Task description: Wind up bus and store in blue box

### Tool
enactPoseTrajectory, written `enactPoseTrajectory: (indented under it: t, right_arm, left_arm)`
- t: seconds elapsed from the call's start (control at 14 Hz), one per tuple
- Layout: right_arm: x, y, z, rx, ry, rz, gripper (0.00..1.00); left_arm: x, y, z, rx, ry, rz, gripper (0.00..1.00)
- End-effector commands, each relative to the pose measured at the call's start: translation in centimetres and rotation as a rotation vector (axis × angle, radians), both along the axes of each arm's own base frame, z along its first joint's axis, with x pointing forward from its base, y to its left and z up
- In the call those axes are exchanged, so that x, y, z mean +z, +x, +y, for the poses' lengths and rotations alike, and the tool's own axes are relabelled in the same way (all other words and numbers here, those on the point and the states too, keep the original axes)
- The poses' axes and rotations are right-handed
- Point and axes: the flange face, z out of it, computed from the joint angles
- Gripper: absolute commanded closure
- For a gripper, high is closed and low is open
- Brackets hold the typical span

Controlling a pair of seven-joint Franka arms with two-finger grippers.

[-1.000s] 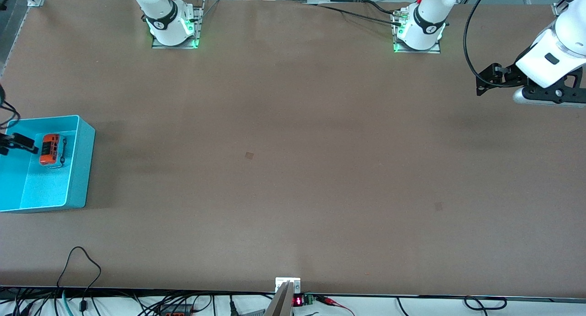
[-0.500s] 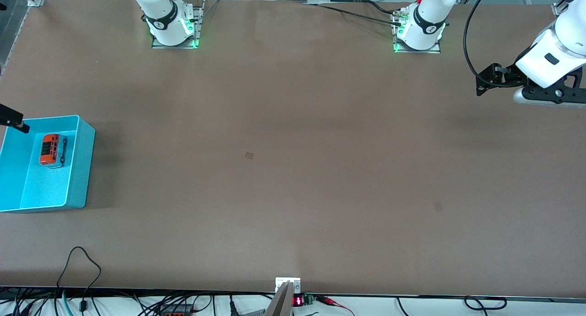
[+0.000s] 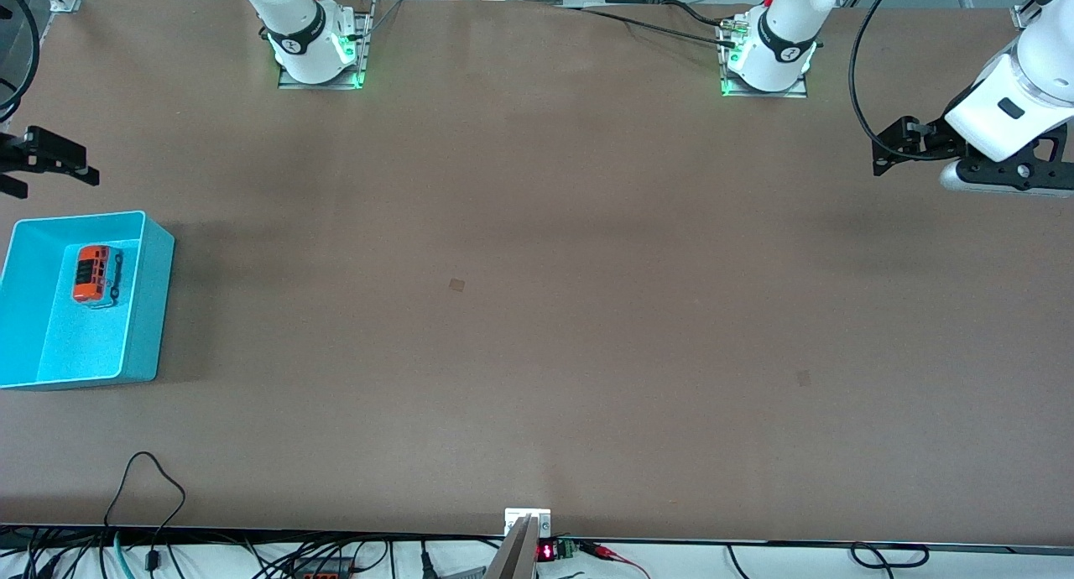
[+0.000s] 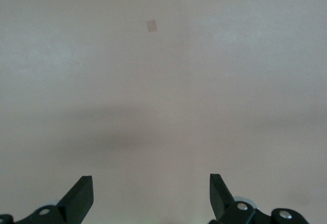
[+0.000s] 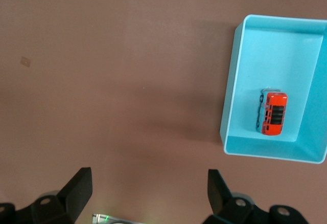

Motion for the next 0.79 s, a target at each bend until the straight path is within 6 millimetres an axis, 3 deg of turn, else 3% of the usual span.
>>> enactPoseTrajectory:
  t: [0.0,0.71]
  right_arm:
    - [1.2,-0.2,1.8,-0.017,-0.029,0.022,0.00]
    - [0.9,0.0,2.8,-0.067,-0.033,0.024,0.00]
  left_arm:
    - [0.5,0.3,-0.1,0.004,0.019,-0.007,0.00]
    - [0.5,0.3,-0.1,0.004,0.019,-0.007,0.00]
